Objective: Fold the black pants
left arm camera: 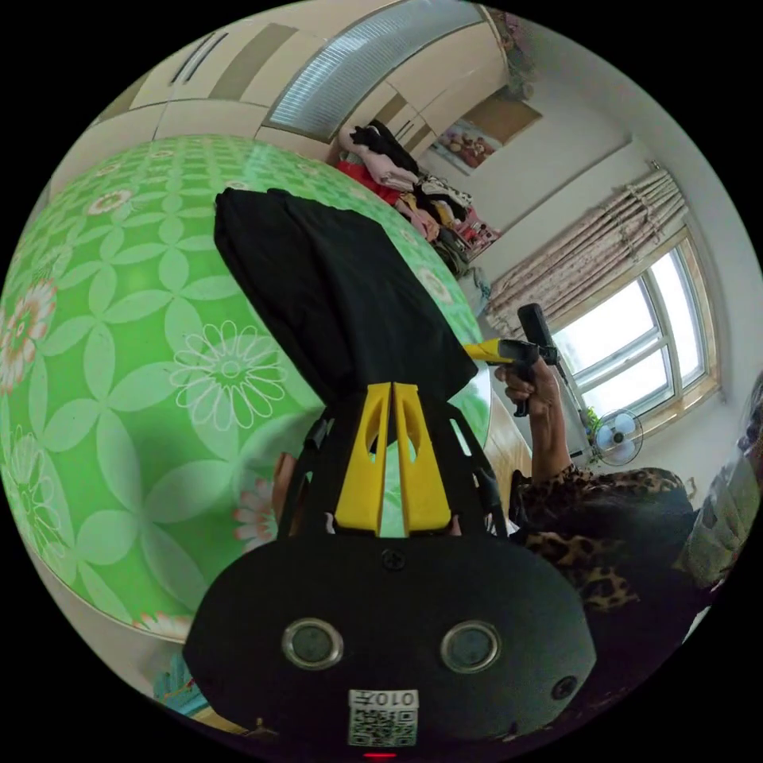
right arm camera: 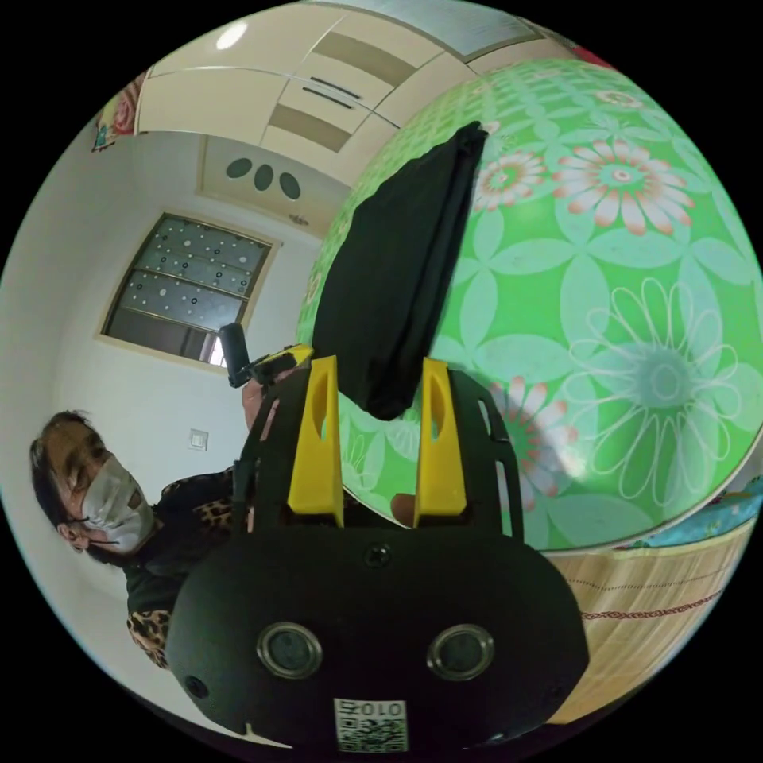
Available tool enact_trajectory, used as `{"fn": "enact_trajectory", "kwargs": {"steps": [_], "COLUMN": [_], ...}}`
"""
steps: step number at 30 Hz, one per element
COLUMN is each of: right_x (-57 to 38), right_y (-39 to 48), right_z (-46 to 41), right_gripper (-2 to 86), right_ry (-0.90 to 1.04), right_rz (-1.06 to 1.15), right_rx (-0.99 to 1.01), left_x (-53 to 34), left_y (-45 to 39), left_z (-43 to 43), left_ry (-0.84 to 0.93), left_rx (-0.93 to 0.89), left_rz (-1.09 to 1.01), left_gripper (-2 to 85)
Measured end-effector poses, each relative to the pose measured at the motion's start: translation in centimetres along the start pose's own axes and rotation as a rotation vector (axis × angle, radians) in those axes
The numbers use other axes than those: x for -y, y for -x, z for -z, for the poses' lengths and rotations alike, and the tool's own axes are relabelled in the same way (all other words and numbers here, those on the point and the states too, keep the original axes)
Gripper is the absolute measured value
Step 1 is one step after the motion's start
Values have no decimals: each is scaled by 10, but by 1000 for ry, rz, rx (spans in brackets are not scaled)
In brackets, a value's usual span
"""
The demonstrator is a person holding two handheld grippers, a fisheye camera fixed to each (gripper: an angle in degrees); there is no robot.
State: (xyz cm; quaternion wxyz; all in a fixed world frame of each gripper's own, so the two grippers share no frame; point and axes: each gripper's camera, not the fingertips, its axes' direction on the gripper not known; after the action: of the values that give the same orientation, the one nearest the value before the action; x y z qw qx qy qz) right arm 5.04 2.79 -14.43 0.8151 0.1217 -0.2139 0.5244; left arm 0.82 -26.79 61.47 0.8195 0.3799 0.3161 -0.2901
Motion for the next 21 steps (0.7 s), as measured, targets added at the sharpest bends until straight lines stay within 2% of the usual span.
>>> {"fn": "enact_trajectory", "kwargs": {"steps": [6, 9, 10, 11, 13, 15, 18, 21], "right_x": [-4, -22, -32, -35, -45, -51, -62, -67], "right_y": [0, 16, 17, 15, -8, -25, -33, -31], "right_z": [0, 20, 26, 28, 22, 20, 30, 39], "right_gripper": [60, 41, 40, 39, 40, 43, 61, 71], "right_ry": [-18, -116, -149, -154, -86, -87, -167, -182], "right_rz": [8, 121, 144, 139, 36, 4, 39, 39], "right_rx": [-45, -72, -81, -81, -40, 43, 191, 146], "left_x": [-4, -20, -33, -46, -64, -74, -84, -73], "left_y": [10, 3, -2, -4, -3, 5, 9, 10], "left_z": [-18, 10, 30, 43, 41, 21, 25, 49], "left_ry": [89, -22, -107, -152, -129, -11, -93, -213], "left_rx": [-58, -110, -123, -93, -29, -32, -87, -46], "left_rz": [34, -6, -41, -49, -60, -47, -4, 9], "left_gripper": [-2, -2, -2, -2, -2, -2, -2, -1]}}
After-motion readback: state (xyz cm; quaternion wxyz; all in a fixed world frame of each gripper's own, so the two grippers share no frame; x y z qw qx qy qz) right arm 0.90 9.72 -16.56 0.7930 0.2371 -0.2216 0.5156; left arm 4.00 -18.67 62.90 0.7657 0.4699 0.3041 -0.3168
